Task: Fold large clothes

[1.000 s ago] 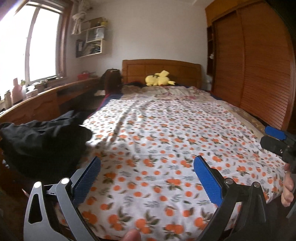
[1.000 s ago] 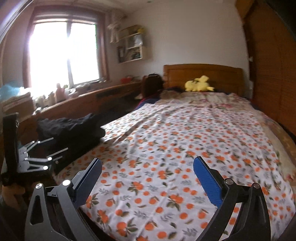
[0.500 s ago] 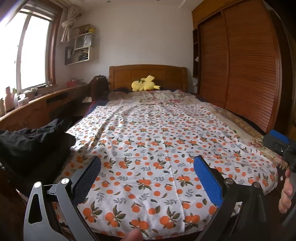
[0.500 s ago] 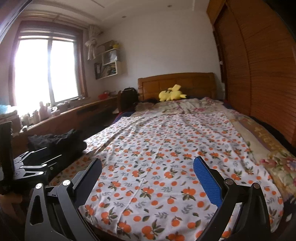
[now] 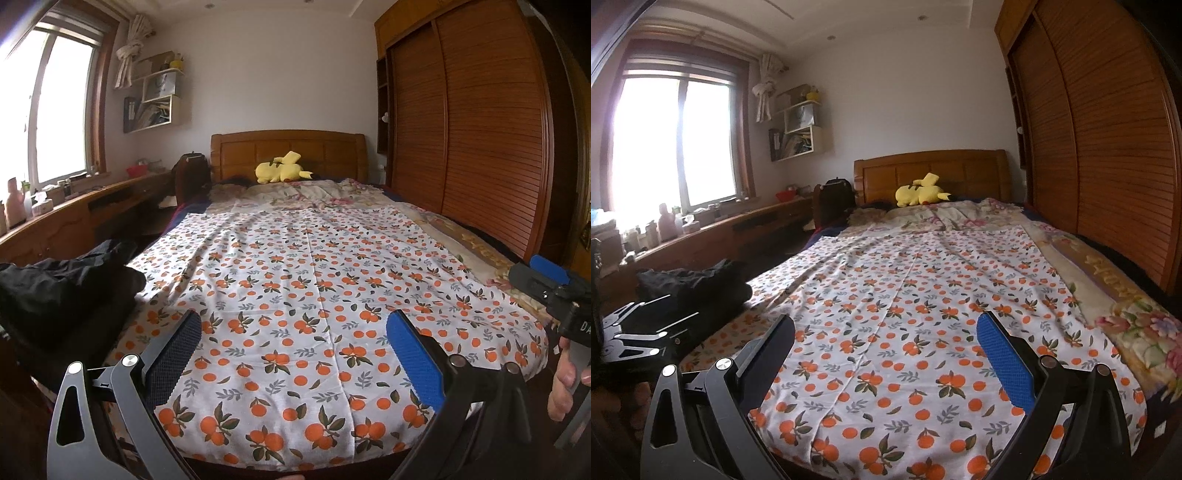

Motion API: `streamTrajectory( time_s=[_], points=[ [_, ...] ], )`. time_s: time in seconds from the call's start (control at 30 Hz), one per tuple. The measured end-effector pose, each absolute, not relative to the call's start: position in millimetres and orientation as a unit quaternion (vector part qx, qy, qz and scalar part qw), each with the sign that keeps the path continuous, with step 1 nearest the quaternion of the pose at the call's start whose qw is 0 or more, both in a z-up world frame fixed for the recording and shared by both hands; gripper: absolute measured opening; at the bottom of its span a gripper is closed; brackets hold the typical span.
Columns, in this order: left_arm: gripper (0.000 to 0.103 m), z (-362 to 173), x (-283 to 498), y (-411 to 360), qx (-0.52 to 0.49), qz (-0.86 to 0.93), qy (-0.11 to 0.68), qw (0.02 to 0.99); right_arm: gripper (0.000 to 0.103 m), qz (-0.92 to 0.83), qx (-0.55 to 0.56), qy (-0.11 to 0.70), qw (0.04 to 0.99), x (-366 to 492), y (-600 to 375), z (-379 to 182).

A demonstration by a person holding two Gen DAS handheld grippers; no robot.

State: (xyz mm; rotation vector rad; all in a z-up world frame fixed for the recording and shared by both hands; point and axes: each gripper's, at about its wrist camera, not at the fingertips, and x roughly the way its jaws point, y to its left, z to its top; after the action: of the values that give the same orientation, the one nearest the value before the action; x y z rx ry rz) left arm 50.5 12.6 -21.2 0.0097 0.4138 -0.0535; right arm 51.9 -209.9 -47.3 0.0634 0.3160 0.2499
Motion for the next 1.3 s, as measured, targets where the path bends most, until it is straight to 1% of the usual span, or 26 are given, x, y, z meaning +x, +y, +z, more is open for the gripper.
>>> streamTrajectory(
  time_s=[1.3],
  points=[
    [0.101, -10.5, 41.0, 10.3, 0.006, -0.03, 0.194, 0.98, 0.095, 0.114, 0.029, 0.164, 0.979, 54.1, -212.6, -52.8]
  ],
)
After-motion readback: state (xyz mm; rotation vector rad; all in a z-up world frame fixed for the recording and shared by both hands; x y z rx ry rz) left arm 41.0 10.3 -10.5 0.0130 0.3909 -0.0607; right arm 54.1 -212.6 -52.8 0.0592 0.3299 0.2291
